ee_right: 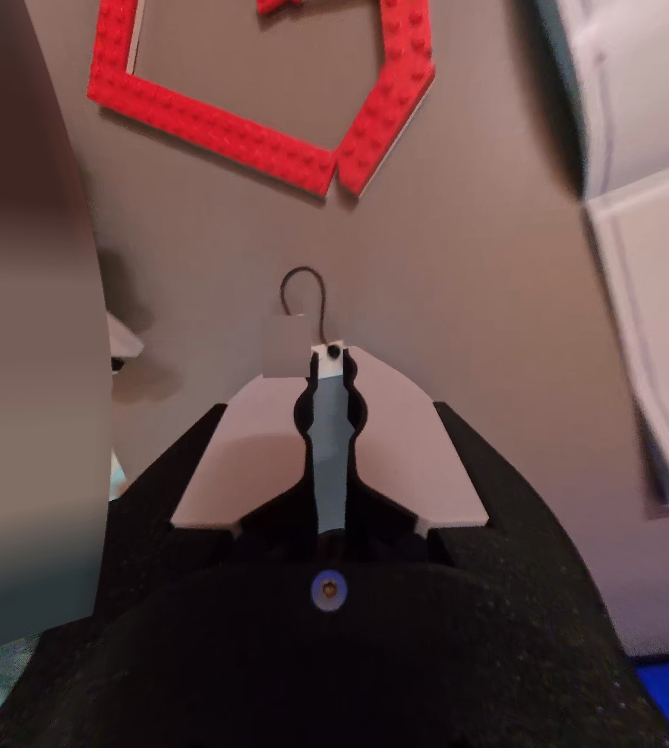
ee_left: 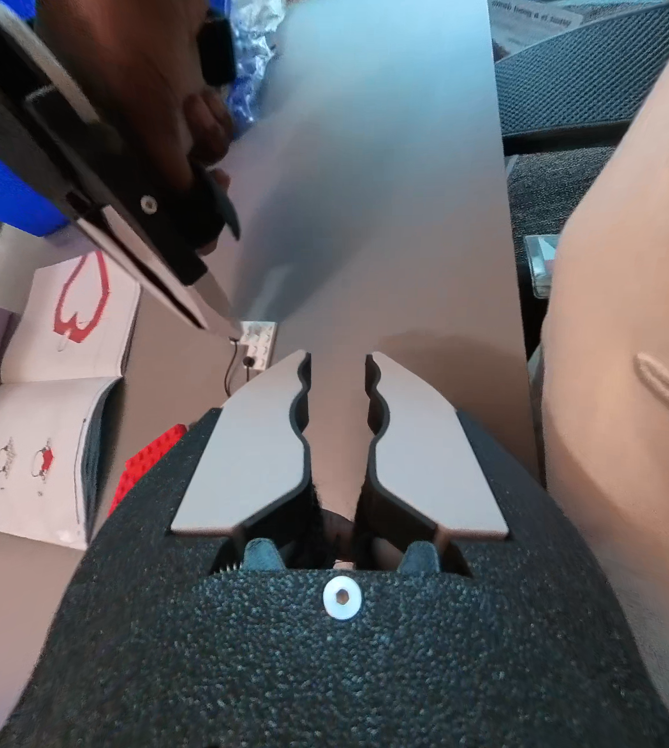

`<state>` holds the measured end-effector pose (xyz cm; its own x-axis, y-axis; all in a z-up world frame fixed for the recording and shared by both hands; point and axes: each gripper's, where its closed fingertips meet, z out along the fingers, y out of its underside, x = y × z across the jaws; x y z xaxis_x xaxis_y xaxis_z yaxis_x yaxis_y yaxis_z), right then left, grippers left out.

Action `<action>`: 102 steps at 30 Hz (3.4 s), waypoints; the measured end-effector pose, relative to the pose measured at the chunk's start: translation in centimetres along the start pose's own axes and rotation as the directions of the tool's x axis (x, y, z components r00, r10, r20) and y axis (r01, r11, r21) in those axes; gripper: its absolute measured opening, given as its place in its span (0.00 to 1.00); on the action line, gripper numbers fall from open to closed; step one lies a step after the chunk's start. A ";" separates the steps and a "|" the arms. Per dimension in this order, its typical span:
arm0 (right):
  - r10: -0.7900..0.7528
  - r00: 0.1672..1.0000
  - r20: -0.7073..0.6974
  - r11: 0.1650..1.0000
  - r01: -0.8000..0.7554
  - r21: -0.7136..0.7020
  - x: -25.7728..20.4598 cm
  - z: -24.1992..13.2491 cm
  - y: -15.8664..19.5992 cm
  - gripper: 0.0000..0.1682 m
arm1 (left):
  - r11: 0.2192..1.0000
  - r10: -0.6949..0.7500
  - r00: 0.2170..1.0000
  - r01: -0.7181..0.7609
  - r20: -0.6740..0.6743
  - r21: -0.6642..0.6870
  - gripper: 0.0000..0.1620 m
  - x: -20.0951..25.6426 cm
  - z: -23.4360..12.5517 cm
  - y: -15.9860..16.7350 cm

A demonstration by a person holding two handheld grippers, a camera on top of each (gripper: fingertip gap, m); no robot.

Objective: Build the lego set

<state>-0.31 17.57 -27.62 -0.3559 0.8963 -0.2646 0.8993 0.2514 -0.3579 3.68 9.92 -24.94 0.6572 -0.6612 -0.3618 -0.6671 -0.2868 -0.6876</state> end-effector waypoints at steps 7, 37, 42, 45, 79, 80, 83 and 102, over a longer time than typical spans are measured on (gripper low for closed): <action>0.190 0.976 0.102 0.976 -0.199 0.084 -4.6 0.7 1.3 0.10 | 0.997 -0.001 0.999 0.005 0.042 -0.082 0.15 -0.1 0.3 1.7; 0.109 0.976 -0.187 0.994 -0.112 -0.001 -0.1 1.0 -0.7 0.00 | 0.961 0.233 0.948 -0.191 0.218 -0.199 0.05 -4.2 3.5 0.7; 0.147 0.981 -0.129 0.989 -0.146 0.013 -1.3 1.4 -0.7 0.00 | 0.942 0.291 0.927 -0.234 0.237 -0.242 0.00 -4.0 4.5 1.2; 0.111 0.986 -0.124 0.994 -0.109 0.021 -1.3 1.4 -0.7 0.00 | 0.939 0.281 0.935 -0.222 0.217 -0.261 0.00 -3.9 4.4 1.3; 0.045 0.978 -0.205 0.990 -0.016 0.137 -1.9 -0.9 3.1 0.09 | 0.963 0.196 0.964 -0.155 0.179 -0.220 0.06 -4.1 2.6 2.6; 0.050 0.974 -0.222 0.991 -0.020 0.134 -1.7 -0.7 3.2 0.09 | 0.967 0.188 0.966 -0.150 0.176 -0.208 0.06 -4.0 2.6 2.5; 0.078 0.973 -0.219 0.983 -0.038 0.181 -1.4 -0.4 2.7 0.09 | 0.978 0.148 0.976 -0.121 0.159 -0.170 0.06 -3.7 2.5 2.1; -0.121 0.991 -0.062 0.959 0.133 0.250 -3.8 1.1 0.7 0.08 | 0.985 0.127 0.980 -0.107 0.154 -0.132 0.08 -3.4 1.9 2.2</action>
<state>1.40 13.96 -27.86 -0.4455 0.8803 -0.1632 0.7515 0.2686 -0.6026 0.65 12.87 -26.45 0.6133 -0.5776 -0.5388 -0.7740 -0.3033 -0.5558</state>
